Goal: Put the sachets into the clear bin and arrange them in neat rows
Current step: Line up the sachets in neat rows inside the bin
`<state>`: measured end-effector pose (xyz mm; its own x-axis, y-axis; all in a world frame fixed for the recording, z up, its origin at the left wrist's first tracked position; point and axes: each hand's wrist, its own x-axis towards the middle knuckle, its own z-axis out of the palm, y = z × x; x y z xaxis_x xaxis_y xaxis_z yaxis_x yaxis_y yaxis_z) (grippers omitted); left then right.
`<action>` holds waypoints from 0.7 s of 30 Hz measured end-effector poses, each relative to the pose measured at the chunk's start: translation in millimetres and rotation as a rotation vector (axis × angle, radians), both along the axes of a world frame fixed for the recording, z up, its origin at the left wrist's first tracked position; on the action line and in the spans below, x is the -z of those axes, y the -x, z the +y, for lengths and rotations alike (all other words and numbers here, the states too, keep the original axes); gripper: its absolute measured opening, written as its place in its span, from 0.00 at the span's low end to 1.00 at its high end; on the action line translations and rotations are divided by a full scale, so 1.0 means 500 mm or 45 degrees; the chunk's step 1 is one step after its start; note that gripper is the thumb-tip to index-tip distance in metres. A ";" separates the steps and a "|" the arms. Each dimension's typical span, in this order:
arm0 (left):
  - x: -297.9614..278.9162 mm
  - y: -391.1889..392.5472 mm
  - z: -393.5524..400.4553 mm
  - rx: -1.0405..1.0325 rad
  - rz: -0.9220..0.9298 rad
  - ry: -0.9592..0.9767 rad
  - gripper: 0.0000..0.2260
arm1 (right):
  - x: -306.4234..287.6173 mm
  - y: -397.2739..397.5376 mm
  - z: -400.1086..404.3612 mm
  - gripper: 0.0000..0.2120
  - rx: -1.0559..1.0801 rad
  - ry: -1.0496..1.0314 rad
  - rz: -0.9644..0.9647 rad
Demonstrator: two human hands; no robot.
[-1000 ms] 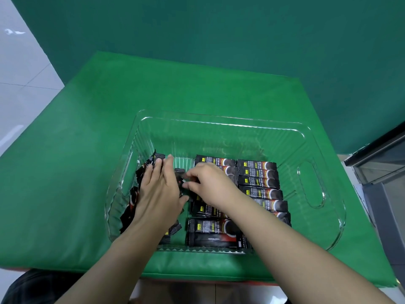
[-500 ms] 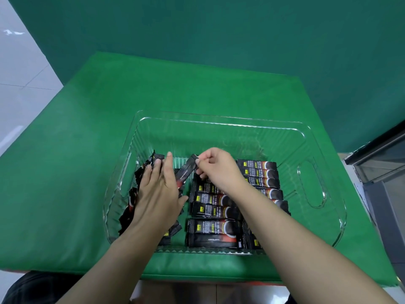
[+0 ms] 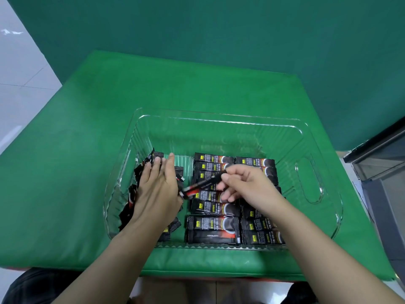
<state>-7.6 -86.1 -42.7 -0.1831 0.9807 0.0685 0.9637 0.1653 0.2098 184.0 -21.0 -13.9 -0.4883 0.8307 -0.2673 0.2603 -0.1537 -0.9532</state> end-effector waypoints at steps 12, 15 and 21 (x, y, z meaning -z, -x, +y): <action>-0.011 -0.004 0.002 -0.004 0.058 0.050 0.42 | 0.001 -0.023 -0.017 0.07 0.139 -0.207 0.005; -0.012 -0.004 0.003 -0.005 0.079 0.072 0.42 | 0.003 -0.025 -0.017 0.09 0.106 -0.288 -0.042; -0.013 -0.005 0.002 -0.006 0.083 0.082 0.41 | 0.005 -0.034 -0.014 0.10 0.176 -0.361 -0.063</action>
<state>-5.2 -85.0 -36.2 -0.1850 0.9826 0.0175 0.9741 0.1810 0.1353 201.3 -27.8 -16.2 -0.3578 0.9331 -0.0364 0.3024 0.0789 -0.9499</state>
